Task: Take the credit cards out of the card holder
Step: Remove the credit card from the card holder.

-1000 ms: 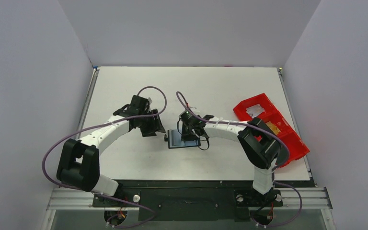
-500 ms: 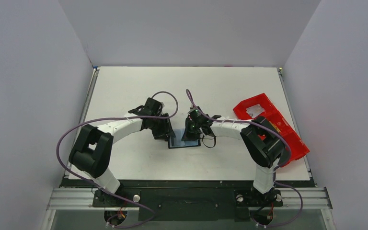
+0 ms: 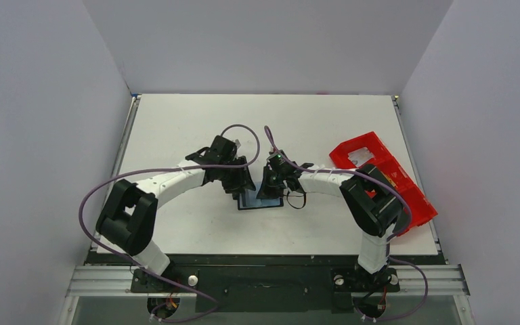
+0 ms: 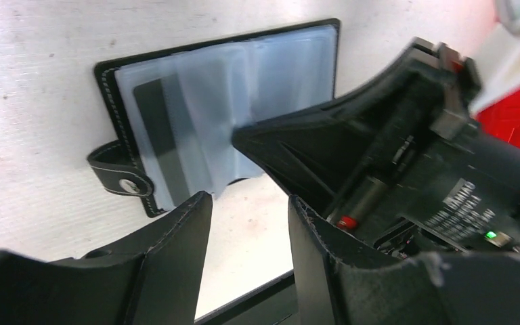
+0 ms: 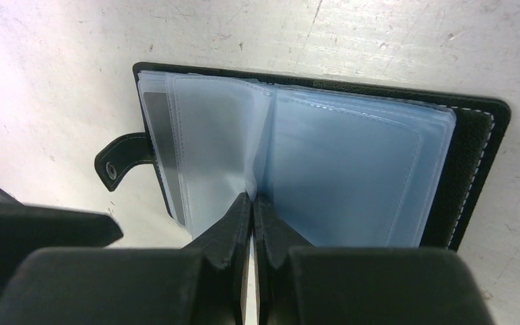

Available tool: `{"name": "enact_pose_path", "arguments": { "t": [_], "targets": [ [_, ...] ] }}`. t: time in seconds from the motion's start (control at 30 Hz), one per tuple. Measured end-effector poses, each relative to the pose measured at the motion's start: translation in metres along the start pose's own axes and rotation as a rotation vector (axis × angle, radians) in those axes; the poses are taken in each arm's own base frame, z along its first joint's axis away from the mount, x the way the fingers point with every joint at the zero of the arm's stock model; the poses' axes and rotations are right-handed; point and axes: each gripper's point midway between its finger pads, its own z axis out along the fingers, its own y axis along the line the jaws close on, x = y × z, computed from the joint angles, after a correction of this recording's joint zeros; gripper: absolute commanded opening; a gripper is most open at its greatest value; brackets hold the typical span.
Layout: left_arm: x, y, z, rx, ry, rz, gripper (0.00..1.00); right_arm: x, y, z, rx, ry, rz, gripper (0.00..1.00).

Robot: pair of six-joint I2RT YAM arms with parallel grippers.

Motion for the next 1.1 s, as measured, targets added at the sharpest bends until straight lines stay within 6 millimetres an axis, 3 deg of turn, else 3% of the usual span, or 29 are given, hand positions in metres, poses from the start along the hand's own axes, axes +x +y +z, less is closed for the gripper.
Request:
{"name": "enact_pose_path", "arguments": {
  "t": [0.2, 0.7, 1.1],
  "targets": [
    [0.003, -0.012, -0.004, -0.008, -0.035, 0.03, 0.43, 0.0, 0.0, 0.0, -0.003, 0.0, 0.006, 0.0],
    [0.005, 0.018, 0.024, -0.119, -0.007, -0.011, 0.42, -0.003, 0.006, 0.005, -0.068, -0.006, 0.045, 0.0],
    [0.0, 0.032, 0.029, -0.161, -0.02, -0.011, 0.42, -0.003, 0.005, 0.006, -0.092, 0.004, 0.062, 0.0]
  ]
}}
